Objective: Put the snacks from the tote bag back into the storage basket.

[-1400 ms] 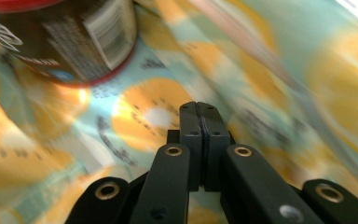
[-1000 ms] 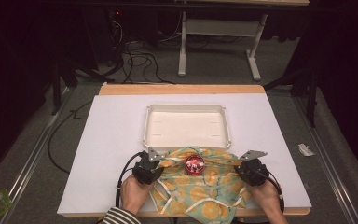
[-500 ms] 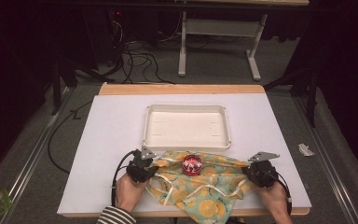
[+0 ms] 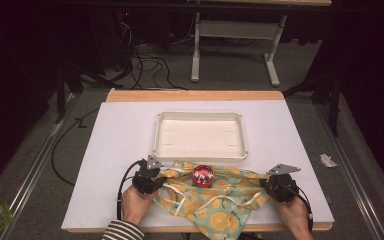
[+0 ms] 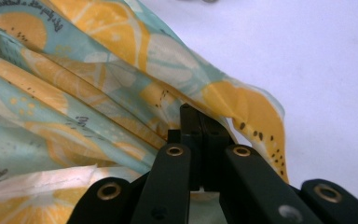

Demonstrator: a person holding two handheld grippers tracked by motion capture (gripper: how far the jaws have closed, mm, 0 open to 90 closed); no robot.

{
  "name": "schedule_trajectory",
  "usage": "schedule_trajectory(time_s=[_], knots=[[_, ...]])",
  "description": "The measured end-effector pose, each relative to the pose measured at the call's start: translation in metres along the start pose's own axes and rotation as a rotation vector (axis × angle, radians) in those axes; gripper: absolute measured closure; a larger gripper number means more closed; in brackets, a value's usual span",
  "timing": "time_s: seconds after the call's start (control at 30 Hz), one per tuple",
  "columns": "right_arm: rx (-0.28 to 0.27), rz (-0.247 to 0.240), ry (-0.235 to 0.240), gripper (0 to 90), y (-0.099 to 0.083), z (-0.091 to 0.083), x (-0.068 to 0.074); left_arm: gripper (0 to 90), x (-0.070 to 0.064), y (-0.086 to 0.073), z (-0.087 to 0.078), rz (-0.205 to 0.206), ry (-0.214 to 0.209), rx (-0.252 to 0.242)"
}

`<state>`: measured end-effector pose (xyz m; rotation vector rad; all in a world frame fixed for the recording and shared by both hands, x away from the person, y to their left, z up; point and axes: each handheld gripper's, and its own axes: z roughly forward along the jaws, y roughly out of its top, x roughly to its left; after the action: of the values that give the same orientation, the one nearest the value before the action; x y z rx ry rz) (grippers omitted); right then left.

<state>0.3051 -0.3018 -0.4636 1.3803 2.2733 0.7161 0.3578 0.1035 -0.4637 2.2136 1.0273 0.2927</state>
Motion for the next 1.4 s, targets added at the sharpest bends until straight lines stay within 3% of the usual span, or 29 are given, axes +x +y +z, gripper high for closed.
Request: schedule_trajectory(time_s=[0.1,0.23,0.4,0.6,0.83,1.0,1.17,1.3,1.4], knots=[[-0.022,0.017,0.018,89.4,-0.001,-0.001,0.002,86.8,-0.002,0.0,0.001,0.013,0.003,0.006],[-0.077,0.011,0.036,81.6,-0.001,-0.011,0.004,86.6,-0.005,-0.001,-0.002,0.019,-0.005,-0.015],[-0.142,-0.019,0.051,75.0,0.001,-0.027,0.01,84.9,-0.005,-0.001,-0.004,0.024,-0.025,-0.016],[-0.187,-0.033,0.126,71.1,0.005,-0.042,0.02,84.0,-0.005,-0.001,-0.003,0.017,-0.026,-0.021],[-0.266,-0.056,0.12,67.3,0.023,-0.054,0.029,81.7,-0.005,0.0,-0.002,0.014,-0.034,-0.023],[-0.271,-0.058,0.143,61.6,0.044,-0.04,0.033,79.6,-0.005,0.0,-0.001,0.014,-0.038,-0.024],[-0.235,-0.072,0.142,59.5,0.058,-0.02,0.038,76.9,-0.004,0.0,-0.002,0.02,-0.039,-0.022],[-0.173,-0.085,0.169,76.3,0.061,-0.003,0.037,63.2,-0.003,-0.001,-0.004,0.013,-0.045,-0.041],[-0.162,-0.081,0.179,87.4,0.059,0.006,0.035,50.5,-0.004,-0.001,-0.006,0.008,-0.053,-0.046]])
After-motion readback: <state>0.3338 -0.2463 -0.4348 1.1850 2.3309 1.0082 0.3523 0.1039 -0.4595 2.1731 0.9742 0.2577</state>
